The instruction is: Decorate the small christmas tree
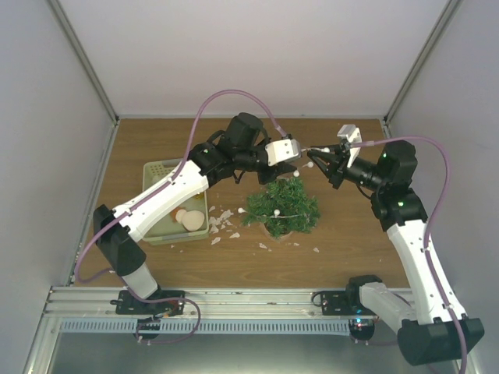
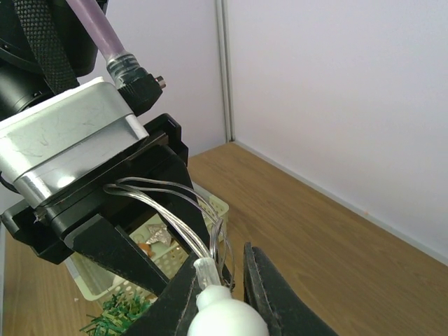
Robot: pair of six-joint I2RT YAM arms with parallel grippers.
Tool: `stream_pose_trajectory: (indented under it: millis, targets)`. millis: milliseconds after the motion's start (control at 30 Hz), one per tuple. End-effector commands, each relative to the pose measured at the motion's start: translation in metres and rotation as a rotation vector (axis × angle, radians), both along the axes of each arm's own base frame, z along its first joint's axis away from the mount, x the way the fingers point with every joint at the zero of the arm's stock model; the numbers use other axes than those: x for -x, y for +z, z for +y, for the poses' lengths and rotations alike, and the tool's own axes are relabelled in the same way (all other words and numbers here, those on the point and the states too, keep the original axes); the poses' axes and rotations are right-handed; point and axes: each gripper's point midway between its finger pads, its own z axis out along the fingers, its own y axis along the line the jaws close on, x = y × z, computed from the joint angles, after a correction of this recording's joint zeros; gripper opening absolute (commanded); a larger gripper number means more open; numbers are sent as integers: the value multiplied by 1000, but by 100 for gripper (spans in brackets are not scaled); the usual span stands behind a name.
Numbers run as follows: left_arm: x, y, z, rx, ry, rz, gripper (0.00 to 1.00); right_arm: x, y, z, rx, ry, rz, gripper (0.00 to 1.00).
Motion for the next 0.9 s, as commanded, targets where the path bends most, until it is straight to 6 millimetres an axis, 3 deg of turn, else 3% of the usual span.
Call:
stream_pose_trajectory:
  millis: [0, 300, 467, 867]
  targets:
    - [-4, 7, -7, 40, 0, -25, 25, 3, 14, 2, -3, 18, -40, 1]
    - [-14, 5, -5, 55, 41, -58, 25, 2, 14, 3, -3, 23, -37, 0]
    - [-11, 11, -4, 71, 35, -57, 1, 3, 13, 2, -1, 20, -35, 1]
    - [-5, 18, -5, 89, 8, -46, 1, 2, 9, 2, 4, 16, -29, 1]
